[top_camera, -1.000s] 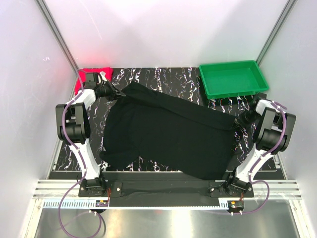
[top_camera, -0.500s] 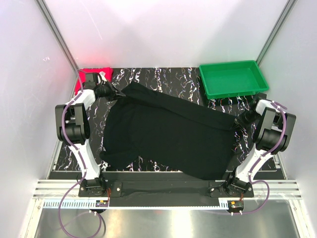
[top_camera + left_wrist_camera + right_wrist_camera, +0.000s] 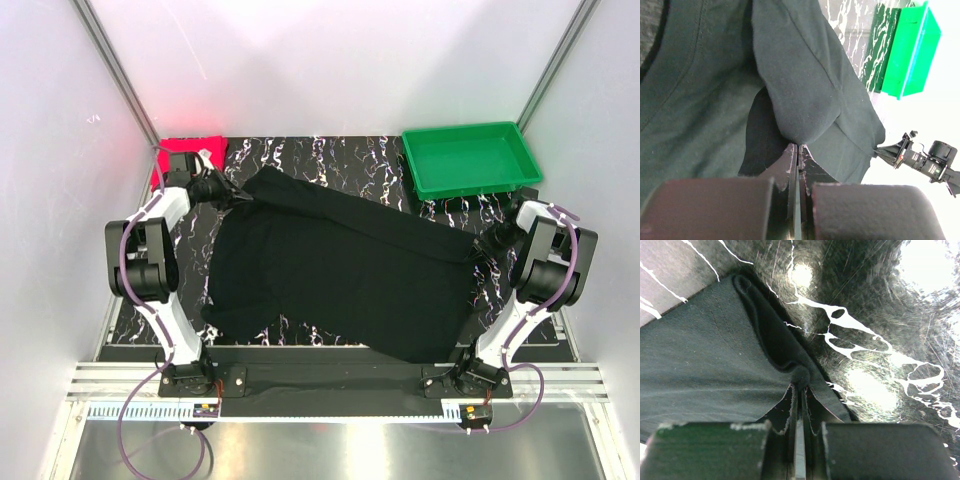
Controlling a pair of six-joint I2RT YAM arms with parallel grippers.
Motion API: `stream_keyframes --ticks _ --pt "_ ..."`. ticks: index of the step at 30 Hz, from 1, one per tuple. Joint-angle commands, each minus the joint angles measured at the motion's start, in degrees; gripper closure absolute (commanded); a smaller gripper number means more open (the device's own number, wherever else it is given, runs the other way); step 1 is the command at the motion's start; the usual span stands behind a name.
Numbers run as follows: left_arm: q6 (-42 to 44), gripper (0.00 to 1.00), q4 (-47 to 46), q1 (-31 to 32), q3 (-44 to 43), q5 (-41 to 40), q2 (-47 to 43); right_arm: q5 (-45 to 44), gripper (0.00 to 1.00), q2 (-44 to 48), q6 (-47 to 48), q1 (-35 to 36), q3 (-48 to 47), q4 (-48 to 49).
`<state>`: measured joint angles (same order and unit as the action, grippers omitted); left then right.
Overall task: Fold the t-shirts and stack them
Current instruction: Fold the tshirt
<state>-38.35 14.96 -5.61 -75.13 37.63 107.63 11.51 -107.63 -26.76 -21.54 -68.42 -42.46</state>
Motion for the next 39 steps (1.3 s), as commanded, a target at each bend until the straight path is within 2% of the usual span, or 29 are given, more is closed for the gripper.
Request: stream_keyframes --ticks 1,24,31,35,36,38,39 --pt "1.0 1.0 -1.43 -0.46 1.83 -0.8 -4.1 -1.31 0.93 0.06 0.92 -0.34 0.31 0.71" --pt "0.73 1.0 -2.74 -0.37 9.65 -1.94 -7.79 -1.66 0.91 -0.91 1.8 -0.34 0.48 0.97" --pt "0.47 1.0 -3.09 -0.37 9.13 -2.12 -6.82 -1.75 0.88 -1.26 2.16 -0.35 0.57 0.88" --pt "0.64 0.99 -2.57 -0.28 8.25 -2.12 -6.65 -3.85 0.83 -0.74 2.24 -0.34 -0.57 -1.74" --pt "0.9 0.96 -2.22 -0.28 8.16 -2.38 -6.74 -4.99 0.73 1.01 2.16 -0.34 -0.4 -2.53" --pt "2.22 0.92 -0.55 -0.37 8.42 -2.73 -8.13 -10.34 0.6 3.47 2.42 -0.43 0.39 -3.51" --pt "2.83 0.88 0.06 -0.2 8.86 -3.69 -8.75 -12.98 0.5 5.4 2.68 -0.43 0.4 -3.07"
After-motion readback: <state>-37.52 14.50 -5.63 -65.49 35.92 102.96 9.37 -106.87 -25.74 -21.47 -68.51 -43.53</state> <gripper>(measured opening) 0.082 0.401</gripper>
